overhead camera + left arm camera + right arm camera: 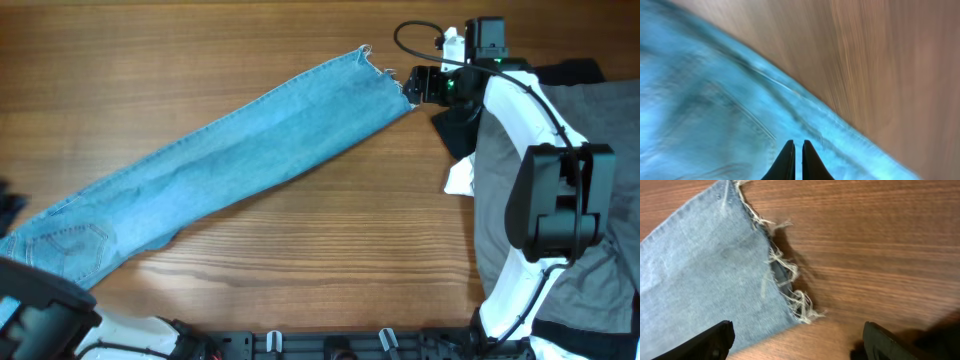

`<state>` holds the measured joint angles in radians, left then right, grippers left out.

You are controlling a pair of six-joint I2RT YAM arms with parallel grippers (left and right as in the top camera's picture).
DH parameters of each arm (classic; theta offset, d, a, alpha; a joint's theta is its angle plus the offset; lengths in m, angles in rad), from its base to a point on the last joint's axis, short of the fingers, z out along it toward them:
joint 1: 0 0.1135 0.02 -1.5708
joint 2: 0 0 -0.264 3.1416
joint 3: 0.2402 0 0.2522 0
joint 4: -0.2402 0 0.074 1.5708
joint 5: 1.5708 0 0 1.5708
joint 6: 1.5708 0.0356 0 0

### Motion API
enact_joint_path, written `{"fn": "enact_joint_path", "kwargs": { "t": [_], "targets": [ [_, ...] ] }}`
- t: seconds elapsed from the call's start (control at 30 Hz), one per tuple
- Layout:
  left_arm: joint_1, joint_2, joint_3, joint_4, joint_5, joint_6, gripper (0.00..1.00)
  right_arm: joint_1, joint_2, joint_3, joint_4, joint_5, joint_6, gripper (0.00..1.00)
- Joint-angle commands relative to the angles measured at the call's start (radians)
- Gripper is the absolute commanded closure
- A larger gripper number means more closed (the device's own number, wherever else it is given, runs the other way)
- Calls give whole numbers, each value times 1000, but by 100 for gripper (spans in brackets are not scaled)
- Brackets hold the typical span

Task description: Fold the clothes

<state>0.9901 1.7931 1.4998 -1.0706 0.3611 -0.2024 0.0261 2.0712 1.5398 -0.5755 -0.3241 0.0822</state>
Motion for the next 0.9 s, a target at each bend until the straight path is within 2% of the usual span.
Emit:
{"fn": "enact_joint_path", "kwargs": {
  "t": [0.0,0.03,0.13,0.17,0.23,0.37,0.53,0.6,0.67,0.73,0.87],
  "targets": [
    [-141,-11,-154,57,-45,31,92,37,68,5,50,-132,-176,21],
    [-177,-11,-197,73,-64,31,91,54,83,5,69,-145,-186,25],
    [-256,-11,-283,104,-218,30,84,101,121,5,147,-124,-184,26],
    [-276,-11,-309,118,-297,-4,81,124,153,5,191,5,-133,23],
    [-277,-11,-322,125,-356,-53,76,132,177,5,244,160,-64,23],
    [-273,-11,-322,125,-364,-53,69,130,157,28,289,142,-188,32],
    [-273,-11,-322,140,-363,-53,63,123,166,36,309,45,-188,33],
    [-273,-11,-322,144,-363,-52,62,124,185,36,307,27,-183,40],
    [-273,-11,-322,143,-363,-52,61,124,216,33,293,28,-179,43],
    [-273,-11,-322,143,-363,-51,61,117,226,33,279,27,-177,69],
    [-273,-11,-322,144,-362,-48,61,110,45,34,282,28,-187,95]
  ]
}}
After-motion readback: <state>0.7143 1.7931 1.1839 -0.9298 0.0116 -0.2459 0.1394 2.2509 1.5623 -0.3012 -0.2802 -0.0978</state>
